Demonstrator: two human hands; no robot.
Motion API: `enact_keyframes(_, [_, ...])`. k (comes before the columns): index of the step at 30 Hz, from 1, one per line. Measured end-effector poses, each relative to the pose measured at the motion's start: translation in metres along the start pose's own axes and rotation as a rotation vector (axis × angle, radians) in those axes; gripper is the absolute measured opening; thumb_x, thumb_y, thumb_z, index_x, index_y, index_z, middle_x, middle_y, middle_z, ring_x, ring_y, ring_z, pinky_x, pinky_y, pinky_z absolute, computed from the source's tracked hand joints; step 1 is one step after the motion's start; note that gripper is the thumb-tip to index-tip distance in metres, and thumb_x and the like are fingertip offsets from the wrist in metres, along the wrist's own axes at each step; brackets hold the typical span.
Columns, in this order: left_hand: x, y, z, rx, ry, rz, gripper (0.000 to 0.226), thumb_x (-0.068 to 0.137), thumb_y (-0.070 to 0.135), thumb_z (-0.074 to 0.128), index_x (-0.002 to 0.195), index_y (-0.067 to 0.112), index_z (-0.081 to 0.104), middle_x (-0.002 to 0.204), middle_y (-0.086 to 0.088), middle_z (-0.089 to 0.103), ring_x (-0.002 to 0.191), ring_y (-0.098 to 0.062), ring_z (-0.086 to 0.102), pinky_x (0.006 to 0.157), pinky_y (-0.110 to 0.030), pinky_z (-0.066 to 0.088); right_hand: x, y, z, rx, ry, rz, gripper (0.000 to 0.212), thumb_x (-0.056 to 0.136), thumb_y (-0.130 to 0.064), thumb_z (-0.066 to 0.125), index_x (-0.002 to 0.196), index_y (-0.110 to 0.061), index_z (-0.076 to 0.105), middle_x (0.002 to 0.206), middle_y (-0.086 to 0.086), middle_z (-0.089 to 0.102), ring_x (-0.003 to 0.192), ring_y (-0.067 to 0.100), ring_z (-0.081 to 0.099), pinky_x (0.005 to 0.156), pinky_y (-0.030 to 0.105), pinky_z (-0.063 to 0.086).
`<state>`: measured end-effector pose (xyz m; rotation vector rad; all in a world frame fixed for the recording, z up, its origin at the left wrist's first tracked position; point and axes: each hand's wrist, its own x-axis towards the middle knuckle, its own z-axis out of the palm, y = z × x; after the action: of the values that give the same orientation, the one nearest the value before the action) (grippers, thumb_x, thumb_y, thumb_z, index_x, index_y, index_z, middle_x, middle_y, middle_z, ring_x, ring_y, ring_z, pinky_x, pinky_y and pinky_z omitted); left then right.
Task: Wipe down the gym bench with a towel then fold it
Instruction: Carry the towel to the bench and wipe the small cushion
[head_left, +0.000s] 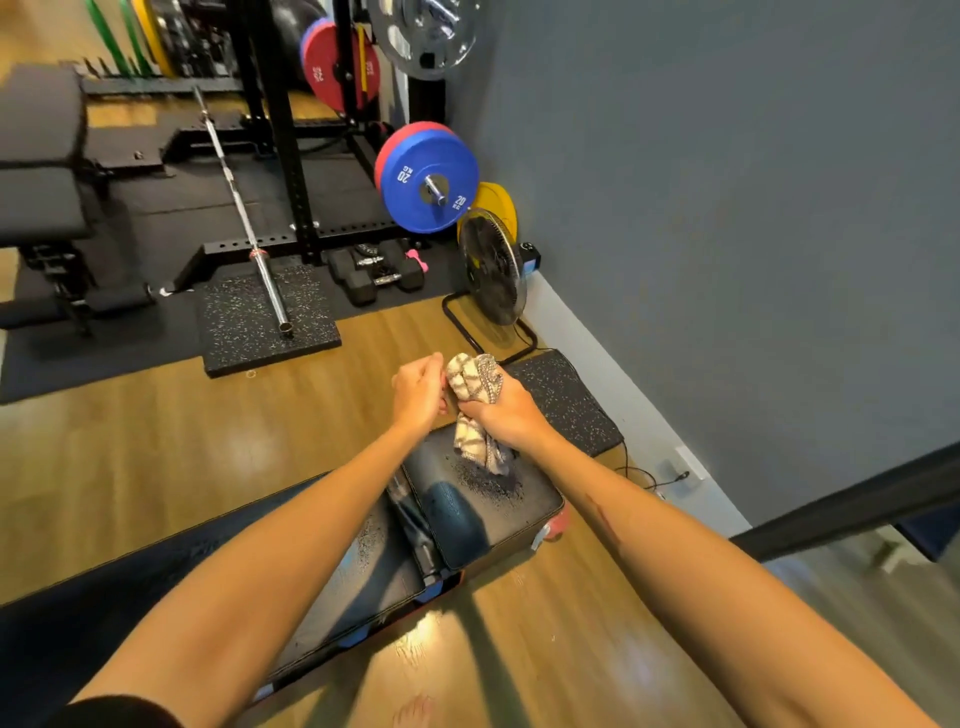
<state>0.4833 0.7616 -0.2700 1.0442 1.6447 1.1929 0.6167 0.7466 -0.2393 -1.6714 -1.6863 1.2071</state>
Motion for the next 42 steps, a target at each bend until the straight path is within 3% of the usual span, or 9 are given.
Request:
enact_keyframes(5, [-0.005,0.001,-0.001,0.103,0.038,0.078,0.037,0.098,0.019,0.045,0.065,0.007,0.057,0.057,-0.008,0.056,0.049,-0.017,0.053,0.057,-0.041,0.054,0.015,0.004,-0.018,-0.011,-0.095,-0.078,0.037,0.084,-0.016,0.071,0.119,-0.023,0.06,0.105,-0.006,0.066,0.099,0.014,0.061,0.081,0.027,0.043])
enact_keyframes(11, [-0.041,-0.004,0.038,0.173,0.154,0.088,0.034,0.1,0.018,0.041,0.074,0.001,0.056,0.069,-0.015,0.061,0.063,-0.023,0.057,0.063,-0.047,0.052,0.023,0.032,-0.052,-0.161,-0.256,-0.25,0.064,0.084,-0.013,0.072,0.143,-0.019,0.046,0.119,-0.001,0.066,0.109,0.017,0.061,0.094,0.03,0.047])
enact_keyframes(16, [-0.068,-0.021,0.073,0.28,0.241,0.1,0.022,0.099,0.02,0.045,0.082,0.015,0.057,0.07,0.004,0.056,0.064,-0.007,0.049,0.059,-0.023,0.036,0.031,0.063,-0.084,-0.296,-0.346,-0.379,0.067,0.087,-0.012,0.071,0.148,-0.02,0.042,0.121,0.004,0.066,0.104,0.015,0.057,0.078,0.018,0.037])
enact_keyframes(21, [-0.077,-0.059,0.088,0.373,0.297,0.035,0.018,0.097,0.03,0.045,0.093,0.018,0.059,0.084,0.0,0.063,0.078,-0.018,0.057,0.071,-0.035,0.046,0.047,0.097,-0.082,-0.41,-0.374,-0.459,0.076,0.083,-0.005,0.067,0.15,-0.025,0.038,0.136,0.009,0.055,0.124,0.028,0.053,0.102,0.037,0.045])
enact_keyframes(25, [-0.077,-0.1,0.101,0.461,0.291,0.043,0.023,0.097,0.034,0.047,0.106,0.017,0.058,0.097,0.001,0.063,0.09,-0.019,0.059,0.078,-0.036,0.047,0.062,0.132,-0.071,-0.539,-0.409,-0.582,0.088,0.077,0.011,0.059,0.15,-0.031,0.035,0.147,0.003,0.043,0.13,0.028,0.047,0.106,0.054,0.042])
enact_keyframes(29, [-0.069,-0.157,0.12,0.491,0.341,0.066,0.031,0.098,0.035,0.047,0.116,0.011,0.056,0.109,-0.005,0.063,0.1,-0.022,0.057,0.083,-0.035,0.045,0.084,0.179,-0.053,-0.698,-0.384,-0.787,0.089,0.08,0.01,0.061,0.153,-0.029,0.031,0.157,0.005,0.032,0.143,0.027,0.031,0.117,0.053,0.026])
enact_keyframes(34, [-0.052,-0.267,0.153,0.563,0.437,0.064,0.041,0.099,0.042,0.042,0.124,0.011,0.05,0.125,-0.01,0.059,0.114,-0.029,0.054,0.092,-0.042,0.044,0.121,0.268,-0.003,-0.822,-0.3,-1.059,0.091,0.077,0.005,0.066,0.154,-0.029,0.03,0.158,0.011,0.03,0.145,0.032,0.027,0.116,0.055,0.026])
enact_keyframes(38, [-0.038,-0.345,0.171,0.491,0.572,0.135,0.041,0.098,0.042,0.045,0.121,0.009,0.052,0.119,-0.011,0.061,0.112,-0.029,0.054,0.09,-0.039,0.041,0.146,0.339,0.039,-0.849,-0.201,-1.184,0.089,0.075,0.003,0.067,0.153,-0.025,0.034,0.155,0.013,0.035,0.142,0.036,0.032,0.112,0.055,0.032])
enact_keyframes(42, [-0.027,-0.383,0.175,0.451,0.666,0.284,0.033,0.097,0.037,0.047,0.113,0.01,0.054,0.107,-0.008,0.064,0.102,-0.027,0.058,0.085,-0.039,0.044,0.158,0.38,0.074,-0.844,-0.15,-1.283,0.086,0.071,0.003,0.068,0.149,-0.021,0.04,0.149,0.015,0.042,0.136,0.037,0.041,0.105,0.055,0.039])
